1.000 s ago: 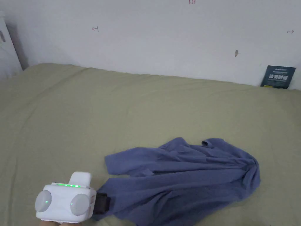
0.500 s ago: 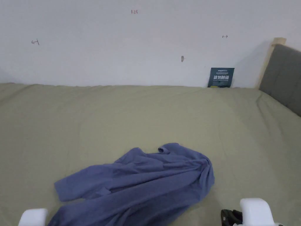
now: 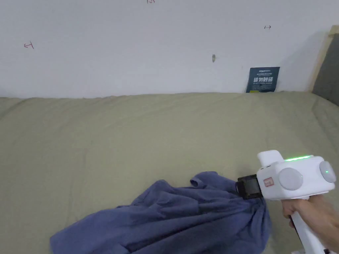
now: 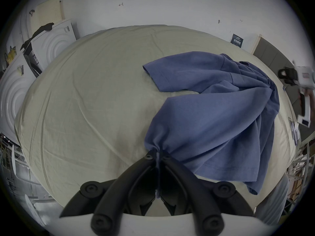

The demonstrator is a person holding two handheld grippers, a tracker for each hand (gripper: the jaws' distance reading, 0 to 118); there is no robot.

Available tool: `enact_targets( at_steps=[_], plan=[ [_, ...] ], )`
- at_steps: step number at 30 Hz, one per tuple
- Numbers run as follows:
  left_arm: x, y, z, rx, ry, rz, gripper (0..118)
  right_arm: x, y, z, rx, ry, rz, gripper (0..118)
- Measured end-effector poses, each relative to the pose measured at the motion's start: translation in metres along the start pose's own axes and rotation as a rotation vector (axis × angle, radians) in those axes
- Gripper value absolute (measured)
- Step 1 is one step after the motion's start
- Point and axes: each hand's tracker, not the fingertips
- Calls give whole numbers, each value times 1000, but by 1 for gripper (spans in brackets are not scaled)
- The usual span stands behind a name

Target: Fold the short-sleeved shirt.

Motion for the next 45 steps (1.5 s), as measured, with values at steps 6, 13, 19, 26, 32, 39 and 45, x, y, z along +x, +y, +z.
enact_targets(
  at_steps=[6,13,19,26,32,39,45],
  plan=[
    [-5,3,-4,-4,-4,-3,0,-10,-17,-38,-134,-40,86,75],
    [-15,14,-8,-49,-6,-21,0,-32,-13,0,-66,-20,129,7],
    [-37,38,31,16,-12,33,0,3,-13,107,81,89,2,7],
    [-51,96,110,194,107,-48,0,50,-15,212,225,121,-91,7],
    [-45,148,196,368,53,-24,0,58,-31,311,377,101,-92,7],
    [-18,194,278,508,65,-47,0,66,-20,396,504,61,-145,7],
    [-1,233,310,558,89,-37,0,72,1,416,552,16,-163,7]
  ],
)
